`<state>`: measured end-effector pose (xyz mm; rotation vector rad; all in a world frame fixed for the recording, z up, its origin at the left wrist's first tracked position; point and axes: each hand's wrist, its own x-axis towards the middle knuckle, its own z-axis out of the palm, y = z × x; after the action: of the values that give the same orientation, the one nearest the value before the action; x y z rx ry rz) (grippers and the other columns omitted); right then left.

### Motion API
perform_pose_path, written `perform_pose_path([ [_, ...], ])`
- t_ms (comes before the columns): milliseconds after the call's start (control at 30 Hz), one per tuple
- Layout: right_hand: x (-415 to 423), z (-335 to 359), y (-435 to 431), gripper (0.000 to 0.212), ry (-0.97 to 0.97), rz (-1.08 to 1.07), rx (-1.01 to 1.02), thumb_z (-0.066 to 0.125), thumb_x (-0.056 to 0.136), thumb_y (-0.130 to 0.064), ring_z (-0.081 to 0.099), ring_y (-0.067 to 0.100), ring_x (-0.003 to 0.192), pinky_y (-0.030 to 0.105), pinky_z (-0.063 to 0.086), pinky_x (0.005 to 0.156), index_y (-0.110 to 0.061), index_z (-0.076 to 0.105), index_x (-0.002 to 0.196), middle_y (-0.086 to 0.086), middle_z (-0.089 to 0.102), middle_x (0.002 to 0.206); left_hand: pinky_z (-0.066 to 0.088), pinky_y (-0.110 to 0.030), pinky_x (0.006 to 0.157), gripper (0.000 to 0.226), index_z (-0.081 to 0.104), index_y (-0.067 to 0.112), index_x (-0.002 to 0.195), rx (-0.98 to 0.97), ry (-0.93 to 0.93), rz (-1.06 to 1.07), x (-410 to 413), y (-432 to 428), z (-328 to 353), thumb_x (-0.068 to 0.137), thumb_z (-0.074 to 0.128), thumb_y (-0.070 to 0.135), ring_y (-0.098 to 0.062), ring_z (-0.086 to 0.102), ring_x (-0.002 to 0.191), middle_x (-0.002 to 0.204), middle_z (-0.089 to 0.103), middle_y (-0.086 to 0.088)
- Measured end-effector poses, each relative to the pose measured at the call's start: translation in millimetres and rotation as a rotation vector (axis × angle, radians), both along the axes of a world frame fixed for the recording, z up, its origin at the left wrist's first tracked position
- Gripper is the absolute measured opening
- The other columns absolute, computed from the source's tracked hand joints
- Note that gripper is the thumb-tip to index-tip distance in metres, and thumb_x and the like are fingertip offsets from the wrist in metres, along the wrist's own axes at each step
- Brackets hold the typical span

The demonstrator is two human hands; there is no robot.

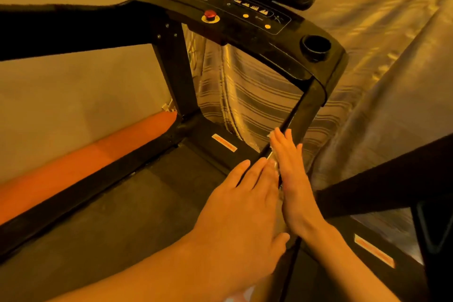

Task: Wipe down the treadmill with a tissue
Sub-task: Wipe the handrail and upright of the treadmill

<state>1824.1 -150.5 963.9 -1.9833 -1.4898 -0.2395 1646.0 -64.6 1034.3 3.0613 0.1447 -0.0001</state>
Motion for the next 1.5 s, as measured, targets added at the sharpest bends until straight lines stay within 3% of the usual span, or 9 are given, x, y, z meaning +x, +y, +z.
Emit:
perform_pose_path([
  [100,30.9,-0.3,8.9,0.055,0.034,-0.065,0.005,0.037,0.113,-0.020,-0.002,0.023,0.161,0.055,-0.007,0.128,-0.005,0.020,0.163,0.009,0.009,0.173,-0.019,-0.043,0.125,0.089,-0.017,0.011,0.162,-0.001,0.006,0.013,-0.3,0.1,-1.3,0.105,0.024,0.066,-0.021,-0.028,0.155,0.170,-0.023,-0.008],
  [200,83.4,14.1,26.8,0.078,0.193,-0.243,-0.021,0.007,0.107,-0.058,-0.008,0.022,0.158,0.053,-0.012,0.127,-0.004,0.015,0.163,0.012,0.006,0.172,-0.015,-0.043,0.127,0.088,-0.013,0.014,0.163,0.007,0.008,0.028,-0.6,1.6,-1.6,0.103,0.020,0.069,-0.019,-0.027,0.155,0.171,-0.021,-0.006],
  [333,77.5,-3.2,30.7,0.063,0.192,-0.234,0.077,0.021,0.104,-0.026,-0.009,0.027,0.158,0.052,-0.010,0.128,-0.005,0.009,0.162,0.015,0.002,0.171,-0.016,-0.041,0.126,0.089,-0.016,0.018,0.162,0.006,0.069,0.038,2.1,1.4,5.3,0.101,0.016,0.073,-0.017,-0.027,0.155,0.170,-0.023,-0.002],
  [500,74.2,-17.5,24.3,0.074,0.256,-0.148,0.209,0.013,0.109,-0.054,-0.008,0.018,0.160,0.033,-0.013,0.127,-0.005,0.013,0.164,0.009,0.001,0.173,-0.011,-0.044,0.128,0.089,-0.009,0.018,0.164,0.090,0.139,0.033,19.1,3.3,18.5,0.097,0.007,0.075,-0.019,-0.019,0.158,0.172,-0.014,-0.003],
  [767,68.1,-32.1,29.6,0.075,0.283,-0.147,0.338,0.017,0.108,-0.057,-0.004,0.023,0.161,0.052,-0.004,0.129,-0.008,0.016,0.165,0.004,0.002,0.175,-0.015,-0.038,0.126,0.099,-0.009,0.014,0.164,0.177,0.049,0.025,89.7,20.7,14.2,0.089,-0.010,0.078,-0.018,-0.022,0.157,0.172,-0.016,-0.006],
  [900,60.2,-35.2,28.5,0.068,0.319,-0.112,0.379,0.020,0.110,-0.049,-0.002,0.025,0.161,0.062,-0.001,0.127,-0.011,0.014,0.165,0.001,0.003,0.175,-0.020,-0.032,0.123,0.086,-0.022,0.023,0.160,0.053,0.068,0.037,100.0,24.9,10.7,0.098,0.005,0.076,-0.008,-0.037,0.149,0.165,-0.034,0.006],
  [1133,93.9,-24.1,29.4,0.086,0.284,-0.103,0.275,0.007,0.104,-0.069,0.000,0.018,0.161,0.047,-0.005,0.130,-0.009,0.017,0.164,0.003,0.006,0.174,-0.031,-0.025,0.113,0.081,-0.030,0.029,0.156,0.013,0.098,0.057,104.2,20.1,11.5,0.099,0.006,0.074,0.001,-0.050,0.137,0.157,-0.046,0.012],
  [1300,132.7,-12.6,38.0,0.082,0.369,-0.161,0.300,0.010,0.106,-0.066,-0.003,0.017,0.161,0.058,0.000,0.128,-0.008,0.013,0.164,0.003,0.000,0.174,-0.028,-0.030,0.116,0.077,-0.030,0.027,0.155,0.016,0.096,0.031,104.8,21.0,9.7,0.101,0.003,0.070,-0.004,-0.048,0.141,0.159,-0.045,0.010],
  [1500,78.5,-46.2,30.3,0.061,0.512,-0.048,0.358,0.021,0.099,-0.078,-0.001,0.018,0.159,0.066,0.004,0.126,-0.061,0.008,0.156,-0.026,0.001,0.168,-0.031,-0.032,0.113,0.078,-0.030,0.022,0.155,0.039,0.109,0.001,105.7,20.2,9.8,0.097,-0.006,0.069,-0.011,-0.047,0.143,0.159,-0.044,0.004],
])
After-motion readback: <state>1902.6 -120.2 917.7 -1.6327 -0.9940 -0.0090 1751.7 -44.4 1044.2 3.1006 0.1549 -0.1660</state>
